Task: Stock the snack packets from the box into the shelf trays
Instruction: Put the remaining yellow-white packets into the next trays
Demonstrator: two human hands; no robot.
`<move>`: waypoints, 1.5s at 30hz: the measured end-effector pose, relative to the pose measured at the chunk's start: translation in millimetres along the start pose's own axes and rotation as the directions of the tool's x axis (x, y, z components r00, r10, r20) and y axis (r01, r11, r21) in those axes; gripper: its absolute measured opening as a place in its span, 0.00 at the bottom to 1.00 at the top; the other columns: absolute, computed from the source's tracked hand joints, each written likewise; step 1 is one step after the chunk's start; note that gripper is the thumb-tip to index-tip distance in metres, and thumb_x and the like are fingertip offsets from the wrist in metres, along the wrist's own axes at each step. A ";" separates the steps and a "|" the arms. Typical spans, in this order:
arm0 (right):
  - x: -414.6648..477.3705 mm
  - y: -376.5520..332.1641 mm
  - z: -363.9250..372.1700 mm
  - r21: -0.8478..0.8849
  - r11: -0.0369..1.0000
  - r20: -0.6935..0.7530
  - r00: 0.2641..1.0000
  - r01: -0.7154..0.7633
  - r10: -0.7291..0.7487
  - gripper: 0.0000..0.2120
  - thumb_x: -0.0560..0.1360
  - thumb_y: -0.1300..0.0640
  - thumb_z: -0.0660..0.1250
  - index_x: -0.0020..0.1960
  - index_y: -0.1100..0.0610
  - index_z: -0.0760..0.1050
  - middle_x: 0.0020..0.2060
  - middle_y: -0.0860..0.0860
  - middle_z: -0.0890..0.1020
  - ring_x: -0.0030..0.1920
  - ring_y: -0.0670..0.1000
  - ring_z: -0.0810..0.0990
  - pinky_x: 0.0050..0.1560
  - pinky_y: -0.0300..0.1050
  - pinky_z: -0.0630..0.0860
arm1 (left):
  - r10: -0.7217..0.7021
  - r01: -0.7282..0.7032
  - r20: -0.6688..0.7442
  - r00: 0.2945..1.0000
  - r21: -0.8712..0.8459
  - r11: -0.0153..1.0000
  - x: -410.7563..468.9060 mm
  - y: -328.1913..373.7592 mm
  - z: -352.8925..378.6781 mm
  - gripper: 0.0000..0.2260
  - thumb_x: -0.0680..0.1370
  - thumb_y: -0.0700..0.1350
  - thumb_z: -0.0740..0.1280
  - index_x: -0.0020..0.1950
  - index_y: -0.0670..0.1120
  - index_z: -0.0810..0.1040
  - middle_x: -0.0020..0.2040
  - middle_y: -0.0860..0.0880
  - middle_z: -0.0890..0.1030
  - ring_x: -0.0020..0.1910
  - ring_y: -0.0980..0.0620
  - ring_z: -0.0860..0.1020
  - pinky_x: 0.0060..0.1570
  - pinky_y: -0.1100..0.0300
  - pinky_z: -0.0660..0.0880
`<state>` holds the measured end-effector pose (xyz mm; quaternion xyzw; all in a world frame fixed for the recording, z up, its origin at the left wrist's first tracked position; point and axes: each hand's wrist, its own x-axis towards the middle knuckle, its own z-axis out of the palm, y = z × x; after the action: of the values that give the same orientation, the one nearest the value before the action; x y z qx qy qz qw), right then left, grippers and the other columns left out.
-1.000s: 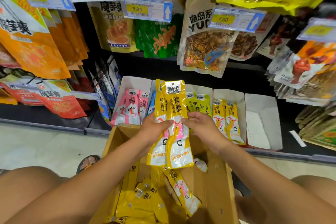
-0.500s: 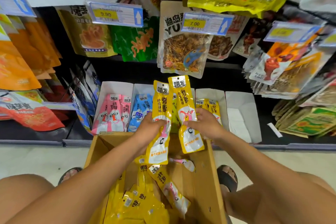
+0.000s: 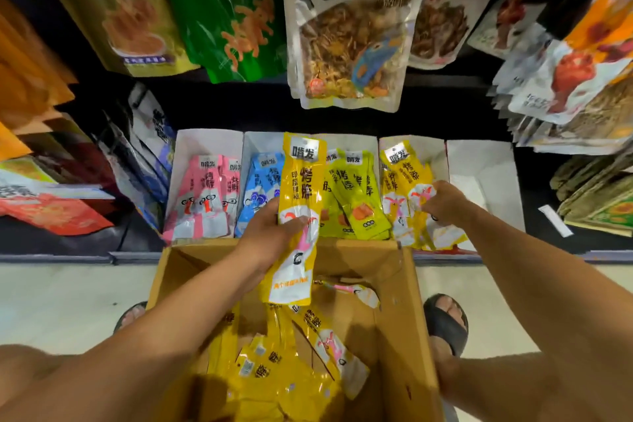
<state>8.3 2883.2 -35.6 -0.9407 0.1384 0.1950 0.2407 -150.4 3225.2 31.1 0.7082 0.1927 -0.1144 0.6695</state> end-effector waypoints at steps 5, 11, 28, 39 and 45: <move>39.1 8.6 22.6 -0.097 0.995 0.012 1.000 -0.018 0.019 0.07 0.76 0.61 0.71 0.48 0.65 0.75 0.50 0.66 0.80 0.54 0.64 0.80 0.46 0.51 0.75 | -0.022 0.022 -0.004 1.000 0.004 1.000 13.8 -18.9 -4.6 0.11 0.77 0.41 0.73 0.59 0.45 0.81 0.53 0.44 0.87 0.54 0.39 0.85 0.57 0.42 0.80; 51.1 16.8 27.6 -0.215 0.976 0.010 1.000 0.015 -0.013 0.23 0.77 0.54 0.69 0.68 0.64 0.69 0.62 0.64 0.77 0.61 0.64 0.77 0.54 0.50 0.75 | -0.032 0.032 0.007 0.999 0.039 0.999 17.9 -27.1 -5.0 0.09 0.79 0.39 0.72 0.59 0.44 0.82 0.52 0.43 0.87 0.53 0.38 0.85 0.57 0.40 0.80; -102.4 -59.3 16.0 0.004 0.904 0.059 0.902 0.428 -0.427 0.30 0.78 0.48 0.70 0.77 0.53 0.64 0.71 0.54 0.71 0.65 0.55 0.77 0.64 0.47 0.72 | -0.052 0.052 0.012 0.999 -0.020 0.998 1.6 0.4 3.6 0.03 0.79 0.43 0.73 0.51 0.50 0.84 0.46 0.55 0.88 0.48 0.53 0.85 0.43 0.60 0.77; -215.4 -129.1 76.4 0.097 0.915 0.075 0.914 0.391 -0.399 0.57 0.63 0.27 0.70 0.81 0.47 0.46 0.78 0.48 0.62 0.75 0.52 0.66 0.67 0.55 0.72 | -0.026 0.025 0.007 1.000 0.010 1.000 -5.9 11.1 11.9 0.04 0.78 0.50 0.74 0.52 0.53 0.85 0.48 0.50 0.87 0.47 0.46 0.85 0.53 0.41 0.81; -175.4 -110.7 50.9 0.123 0.942 -0.072 0.949 0.312 -0.305 0.48 0.67 0.35 0.72 0.80 0.42 0.50 0.74 0.48 0.69 0.71 0.54 0.71 0.63 0.56 0.75 | 0.121 -0.178 0.154 0.981 0.437 0.882 -3.3 2.7 3.1 0.19 0.83 0.60 0.62 0.74 0.59 0.72 0.70 0.52 0.78 0.68 0.48 0.76 0.67 0.49 0.72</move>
<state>-123.1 3031.8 43.5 -0.9374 0.0081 0.1206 0.3267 -151.9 3221.6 34.7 0.8479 0.0646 -0.1468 0.5053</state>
